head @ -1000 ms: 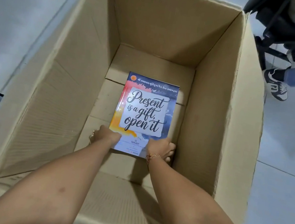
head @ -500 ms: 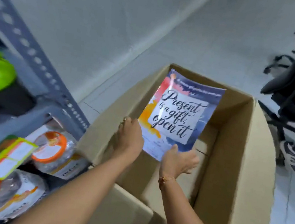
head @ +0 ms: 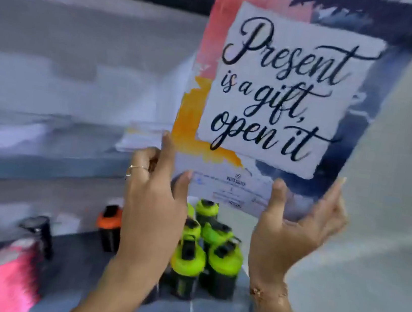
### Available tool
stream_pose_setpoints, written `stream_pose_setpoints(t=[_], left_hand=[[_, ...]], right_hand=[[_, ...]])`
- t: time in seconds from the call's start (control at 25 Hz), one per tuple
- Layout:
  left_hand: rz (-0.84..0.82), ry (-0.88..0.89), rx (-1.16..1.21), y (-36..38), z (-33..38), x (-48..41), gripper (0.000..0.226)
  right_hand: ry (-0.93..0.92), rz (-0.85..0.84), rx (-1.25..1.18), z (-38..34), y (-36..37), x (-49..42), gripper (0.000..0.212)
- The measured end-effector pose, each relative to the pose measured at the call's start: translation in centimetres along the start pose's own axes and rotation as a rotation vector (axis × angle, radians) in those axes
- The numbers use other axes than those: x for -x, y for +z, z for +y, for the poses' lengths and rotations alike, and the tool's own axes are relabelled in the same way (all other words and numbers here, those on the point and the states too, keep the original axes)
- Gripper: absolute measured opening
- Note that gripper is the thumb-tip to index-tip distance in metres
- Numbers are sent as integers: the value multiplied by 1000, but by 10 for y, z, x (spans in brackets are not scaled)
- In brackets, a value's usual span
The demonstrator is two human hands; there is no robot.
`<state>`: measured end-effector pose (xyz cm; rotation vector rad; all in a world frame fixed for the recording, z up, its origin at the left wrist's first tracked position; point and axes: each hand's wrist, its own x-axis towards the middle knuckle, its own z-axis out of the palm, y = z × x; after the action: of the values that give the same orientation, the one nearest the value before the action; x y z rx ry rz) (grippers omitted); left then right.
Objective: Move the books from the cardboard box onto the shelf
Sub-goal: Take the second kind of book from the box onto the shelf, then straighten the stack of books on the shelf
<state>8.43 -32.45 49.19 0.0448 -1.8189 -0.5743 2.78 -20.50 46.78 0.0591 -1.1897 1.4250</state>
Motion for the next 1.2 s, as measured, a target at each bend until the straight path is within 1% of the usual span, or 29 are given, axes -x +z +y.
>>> stream_pose_setpoints(t=[0.08,0.16,0.24,0.32,0.4,0.44,0.52,0.6,0.68,0.76,0.84,0.92,1.04,1.2], left_hand=[[-4,-116,-64,-14,-9,-41,64],[-70,-195,-167,-20,-18,-78,63],[-161,-218,-330,-15,-31,-106,54],[-291,-238,-477,-6,-47,-119,39],[-412,-296,-500,-2,-59,-120,35],[-442,-327,-484,-1,-63,-119,35],[-454,-338,-446,0,-65,-117,36],[-434,-348,-393,-3,-63,-117,42],[-390,-324,-315,-8,-62,-116,42],[-376,-278,-213,-14,-63,-115,35],[-409,-283,-162,-18,-64,-113,28],[-395,-260,-235,-17,-64,-110,24],[-348,-229,-285,-15,-64,-109,24],[-333,-193,-292,-14,-65,-106,25]], right_hand=[[-105,-104,-13,-17,46,-14,56],[-154,-272,33,-23,86,-34,47],[-131,-539,159,-18,120,-53,37],[-136,-793,351,-3,143,-61,24],[-134,-983,534,7,151,-58,25],[-99,-1032,570,12,152,-56,26],[2,-1062,540,17,152,-58,26],[46,-1094,483,11,146,-65,28],[33,-1159,374,10,137,-72,41],[39,-1239,275,11,123,-78,45],[7,-1333,273,11,117,-82,43],[-17,-1387,290,12,122,-84,36],[-30,-1410,303,10,129,-81,34],[-22,-1339,315,12,125,-81,36]])
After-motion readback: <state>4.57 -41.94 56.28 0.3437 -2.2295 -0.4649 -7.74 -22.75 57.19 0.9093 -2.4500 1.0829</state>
